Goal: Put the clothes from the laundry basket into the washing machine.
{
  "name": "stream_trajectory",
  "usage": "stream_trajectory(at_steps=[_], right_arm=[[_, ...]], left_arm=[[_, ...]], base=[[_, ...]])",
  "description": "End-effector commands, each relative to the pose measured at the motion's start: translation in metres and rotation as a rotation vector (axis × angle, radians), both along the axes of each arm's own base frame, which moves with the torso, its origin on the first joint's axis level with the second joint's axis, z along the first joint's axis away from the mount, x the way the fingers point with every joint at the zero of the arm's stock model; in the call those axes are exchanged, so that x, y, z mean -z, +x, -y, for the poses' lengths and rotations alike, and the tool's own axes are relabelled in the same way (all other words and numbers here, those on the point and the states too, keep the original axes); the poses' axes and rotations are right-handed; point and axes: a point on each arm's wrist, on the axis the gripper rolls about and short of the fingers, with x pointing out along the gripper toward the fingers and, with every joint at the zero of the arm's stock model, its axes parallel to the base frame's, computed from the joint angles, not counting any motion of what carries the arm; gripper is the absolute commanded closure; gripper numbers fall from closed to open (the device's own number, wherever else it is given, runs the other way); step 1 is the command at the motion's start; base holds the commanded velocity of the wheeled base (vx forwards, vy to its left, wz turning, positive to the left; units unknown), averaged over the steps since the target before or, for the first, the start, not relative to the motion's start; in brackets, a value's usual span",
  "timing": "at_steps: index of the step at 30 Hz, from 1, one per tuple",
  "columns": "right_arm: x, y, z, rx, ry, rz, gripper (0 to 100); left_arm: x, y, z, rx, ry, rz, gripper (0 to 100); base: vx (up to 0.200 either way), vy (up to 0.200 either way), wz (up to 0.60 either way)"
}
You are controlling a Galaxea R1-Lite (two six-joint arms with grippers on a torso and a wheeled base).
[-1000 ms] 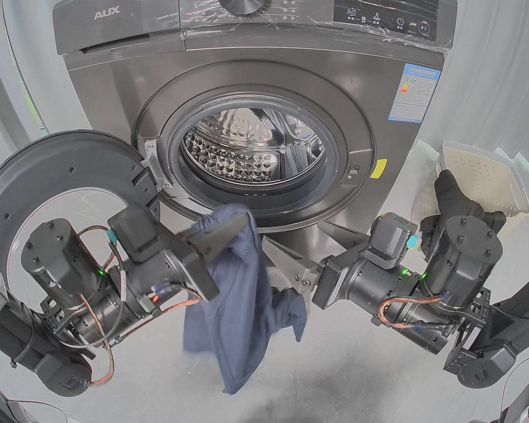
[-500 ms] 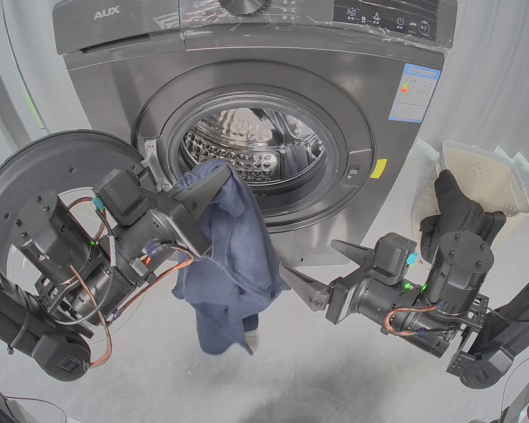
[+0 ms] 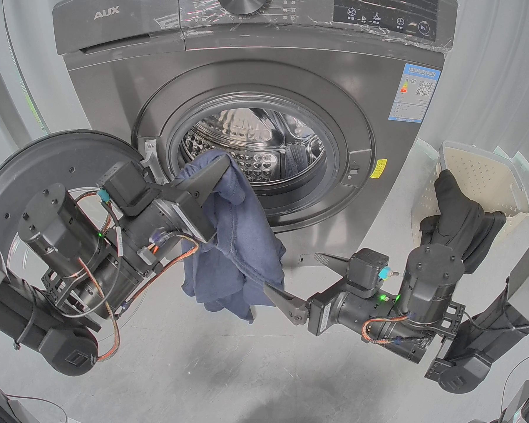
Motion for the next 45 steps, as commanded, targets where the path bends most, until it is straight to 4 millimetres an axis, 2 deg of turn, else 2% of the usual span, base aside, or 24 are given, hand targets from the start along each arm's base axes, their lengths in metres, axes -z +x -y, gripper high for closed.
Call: stream_trajectory(at_steps=[1,9,14,24,34,35,40,45], right_arm=[[0.01,0.002,-0.013,-0.024,-0.014,-0.007,0],[0.018,-0.001,-0.035,-0.114,0.0,0.036,0],[0.018,0.005,-0.044,-0.12,0.009,0.06,0],[0.04,0.045,-0.06,-0.064,0.008,0.072,0],[0.034,0.079,-0.06,0.001,0.053,0.12,0],[0.034,0.08,-0.059,0.004,0.054,0.121,100],[0.03,0.079,-0.058,0.007,0.064,0.127,100],[0.012,0.07,-0.05,0.011,0.085,0.143,100]], left_arm=[[0.004,0.006,0.004,-0.004,0.006,-0.01,100],[0.006,0.01,0.008,-0.023,0.001,-0.016,100],[0.006,0.01,0.008,-0.026,0.0,-0.015,100],[0.003,0.01,0.009,-0.025,-0.006,-0.005,100],[0.002,0.008,0.009,-0.022,-0.007,-0.003,100],[0.003,0.008,0.008,-0.022,-0.008,-0.005,100],[0.004,0.01,0.007,-0.028,-0.004,-0.01,100],[0.008,0.01,0.007,-0.029,0.004,-0.021,100]], base=[[0.0,0.0,0.0],[0.0,0.0,0.0],[0.0,0.0,0.0],[0.0,0.0,0.0],[0.0,0.0,0.0],[0.0,0.0,0.0],[0.0,0.0,0.0],[0.0,0.0,0.0]])
